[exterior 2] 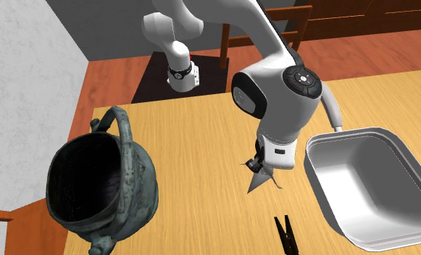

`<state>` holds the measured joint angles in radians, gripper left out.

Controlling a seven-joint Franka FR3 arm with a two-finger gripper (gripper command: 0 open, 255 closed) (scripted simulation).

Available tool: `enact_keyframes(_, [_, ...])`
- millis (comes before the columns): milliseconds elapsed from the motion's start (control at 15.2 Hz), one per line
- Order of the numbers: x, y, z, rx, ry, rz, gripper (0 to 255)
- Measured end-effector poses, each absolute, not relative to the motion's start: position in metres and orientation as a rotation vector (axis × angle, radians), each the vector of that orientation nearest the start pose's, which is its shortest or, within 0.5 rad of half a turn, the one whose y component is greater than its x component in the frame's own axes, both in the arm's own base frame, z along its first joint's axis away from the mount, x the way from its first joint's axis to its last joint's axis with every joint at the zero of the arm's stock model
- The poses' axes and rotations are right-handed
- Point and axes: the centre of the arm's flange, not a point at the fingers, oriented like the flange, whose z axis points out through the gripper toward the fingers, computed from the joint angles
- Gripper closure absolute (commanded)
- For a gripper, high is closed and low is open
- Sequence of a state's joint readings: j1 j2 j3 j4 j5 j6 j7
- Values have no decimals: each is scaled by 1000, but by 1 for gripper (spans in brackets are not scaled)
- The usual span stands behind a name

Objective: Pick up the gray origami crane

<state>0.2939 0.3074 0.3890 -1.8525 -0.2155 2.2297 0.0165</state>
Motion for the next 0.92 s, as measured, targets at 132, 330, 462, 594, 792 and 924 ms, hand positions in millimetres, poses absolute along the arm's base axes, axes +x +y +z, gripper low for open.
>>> enact_keyframes(132, [506,383,386,-2931,-1185,-178,255])
enact_keyframes(330, [507,384,401,-2931,-1185,-178,255])
enact_keyframes(462, [505,384,412,-2931,-1185,-179,255])
enact_keyframes(594, [506,384,424,-2931,-1185,-179,255])
enact_keyframes(792, [506,383,439,-2932,-1185,-179,255])
enact_keyframes(924, [506,383,447,-2931,-1185,-179,255])
